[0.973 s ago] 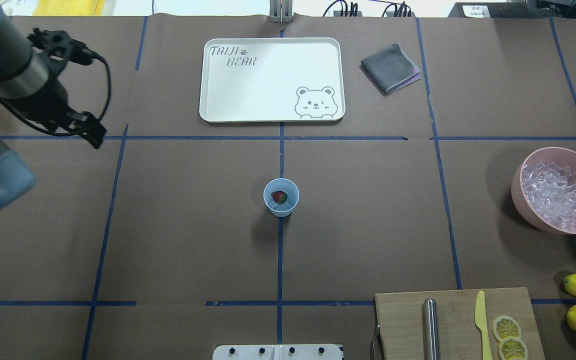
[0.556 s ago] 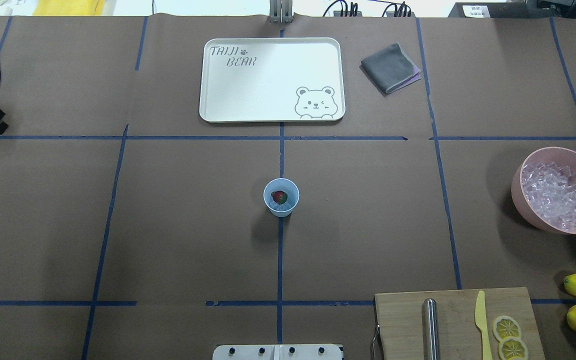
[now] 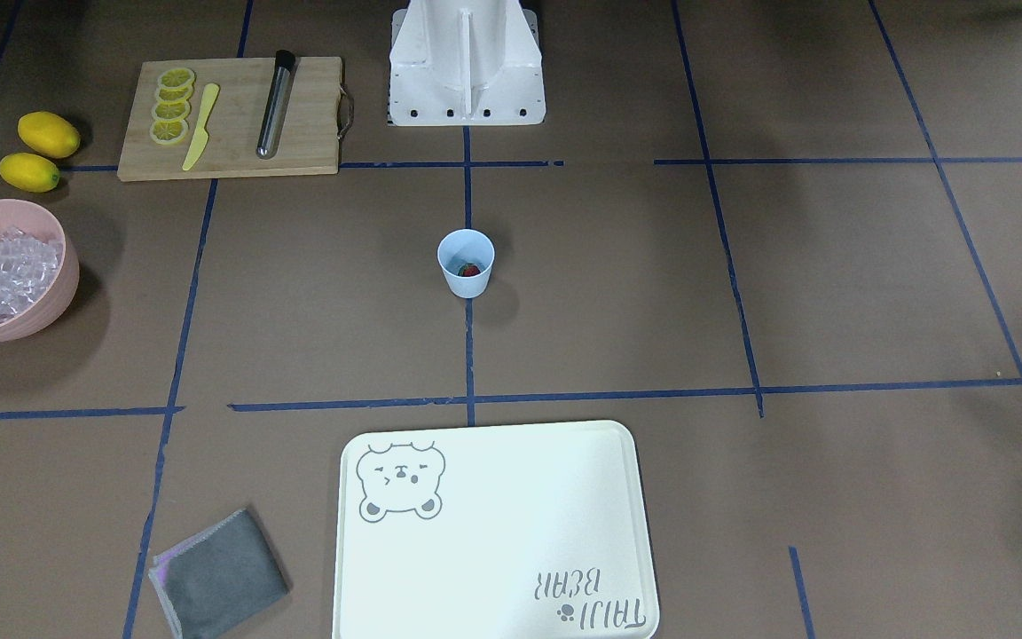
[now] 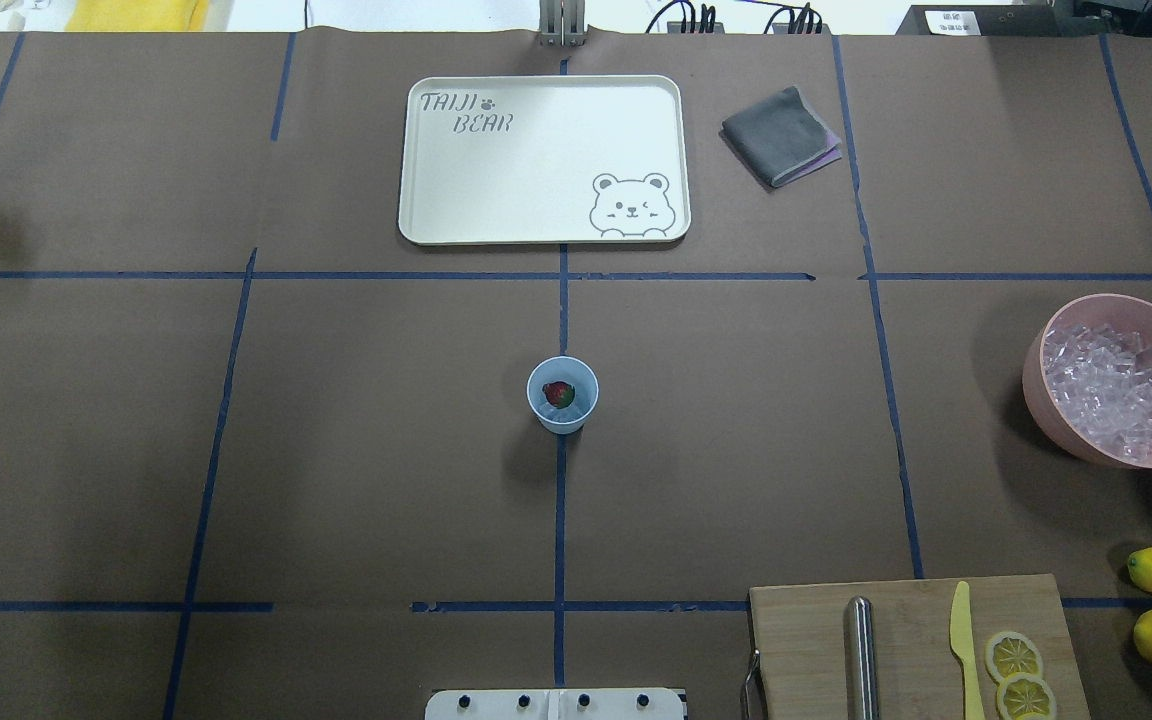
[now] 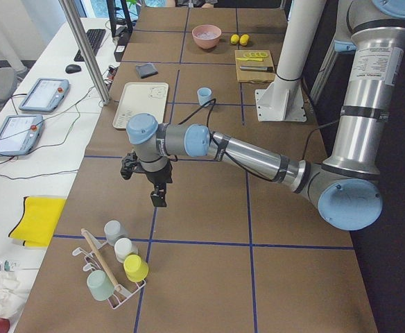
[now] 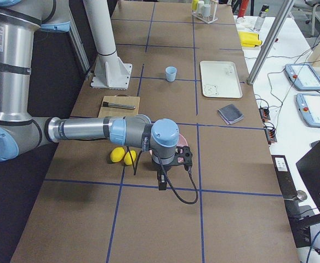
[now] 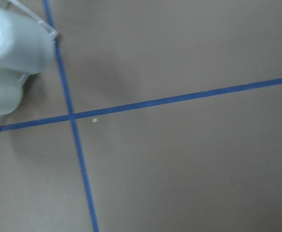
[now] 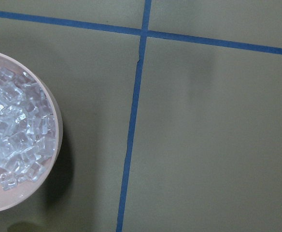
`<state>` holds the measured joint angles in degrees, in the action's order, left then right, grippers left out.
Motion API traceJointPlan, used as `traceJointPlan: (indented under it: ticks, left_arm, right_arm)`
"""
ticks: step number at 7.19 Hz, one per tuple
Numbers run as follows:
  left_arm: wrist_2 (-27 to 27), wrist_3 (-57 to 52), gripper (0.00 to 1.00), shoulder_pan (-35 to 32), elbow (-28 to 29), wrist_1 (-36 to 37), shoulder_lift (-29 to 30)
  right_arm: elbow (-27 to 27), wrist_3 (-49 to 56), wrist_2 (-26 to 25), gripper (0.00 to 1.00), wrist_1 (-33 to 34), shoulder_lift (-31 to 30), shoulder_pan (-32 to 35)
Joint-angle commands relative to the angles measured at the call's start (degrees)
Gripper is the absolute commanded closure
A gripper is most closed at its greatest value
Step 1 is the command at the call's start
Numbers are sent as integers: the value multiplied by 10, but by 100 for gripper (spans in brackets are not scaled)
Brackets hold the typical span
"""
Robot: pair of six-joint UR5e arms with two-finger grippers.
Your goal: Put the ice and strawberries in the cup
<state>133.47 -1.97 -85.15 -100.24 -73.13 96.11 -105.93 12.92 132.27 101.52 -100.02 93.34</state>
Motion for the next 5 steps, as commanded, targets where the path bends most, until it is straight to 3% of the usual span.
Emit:
traceJointPlan:
  ticks: [1, 3, 5]
  left_arm:
    - [3, -56, 0, -25, 9, -21, -45]
    - [3, -76, 0, -37, 9, -60, -79]
    - [-1, -71, 0, -36, -1, -63, -76]
  right_arm:
    - [-2, 0, 0, 0, 0, 0, 0]
    - [-2, 0, 0, 0, 0, 0, 0]
    - [-4, 0, 0, 0, 0, 0, 0]
